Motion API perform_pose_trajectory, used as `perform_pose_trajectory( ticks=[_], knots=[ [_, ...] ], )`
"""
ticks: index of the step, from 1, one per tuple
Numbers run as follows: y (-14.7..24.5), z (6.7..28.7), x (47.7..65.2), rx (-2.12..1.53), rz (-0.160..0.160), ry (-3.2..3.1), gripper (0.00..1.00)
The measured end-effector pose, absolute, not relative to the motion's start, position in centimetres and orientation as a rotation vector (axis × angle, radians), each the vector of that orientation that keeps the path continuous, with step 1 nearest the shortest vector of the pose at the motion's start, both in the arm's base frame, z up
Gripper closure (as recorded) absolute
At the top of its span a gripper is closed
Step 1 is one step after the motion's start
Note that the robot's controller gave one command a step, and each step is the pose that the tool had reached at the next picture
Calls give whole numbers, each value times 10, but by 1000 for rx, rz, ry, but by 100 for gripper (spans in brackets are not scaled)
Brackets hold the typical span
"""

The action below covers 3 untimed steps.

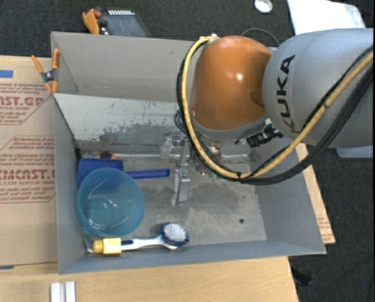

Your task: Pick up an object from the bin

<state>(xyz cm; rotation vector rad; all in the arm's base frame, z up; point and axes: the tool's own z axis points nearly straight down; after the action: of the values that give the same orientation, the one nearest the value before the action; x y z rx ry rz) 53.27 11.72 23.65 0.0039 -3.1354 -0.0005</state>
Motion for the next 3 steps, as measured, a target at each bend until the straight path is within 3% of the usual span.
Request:
perform_pose_trajectory(
  ticks=[1,2,3],
  knots=[
    [116,241,534,2,-2,-3143,0],
    [149,151,567,138,-2,-3145,0],
    [211,162,594,105,-13,-3161,0]
  ],
)
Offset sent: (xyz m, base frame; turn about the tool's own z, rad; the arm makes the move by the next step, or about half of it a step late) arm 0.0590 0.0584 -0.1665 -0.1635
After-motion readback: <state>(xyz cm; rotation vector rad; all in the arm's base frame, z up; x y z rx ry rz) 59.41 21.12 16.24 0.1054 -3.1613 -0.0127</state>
